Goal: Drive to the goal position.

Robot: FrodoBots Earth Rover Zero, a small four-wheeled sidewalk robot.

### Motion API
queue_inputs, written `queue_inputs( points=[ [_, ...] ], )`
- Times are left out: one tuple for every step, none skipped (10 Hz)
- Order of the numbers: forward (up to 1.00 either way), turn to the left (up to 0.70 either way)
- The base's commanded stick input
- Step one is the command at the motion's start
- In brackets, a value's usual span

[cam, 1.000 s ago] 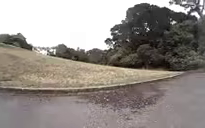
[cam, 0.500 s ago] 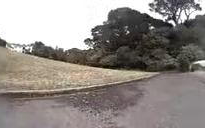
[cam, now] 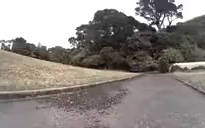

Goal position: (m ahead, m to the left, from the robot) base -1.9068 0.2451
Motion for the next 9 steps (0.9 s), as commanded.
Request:
queue_inputs(
  points=[
    [-0.3,0.75],
    [-0.3,0.75],
    [-0.3,0.75],
    [-0.3,0.75],
    [-0.3,0.75],
    [-0.3,0.58],
    [-0.3,0.32],
    [-0.3,0.06],
    [-0.3,0.0]
  ],
)
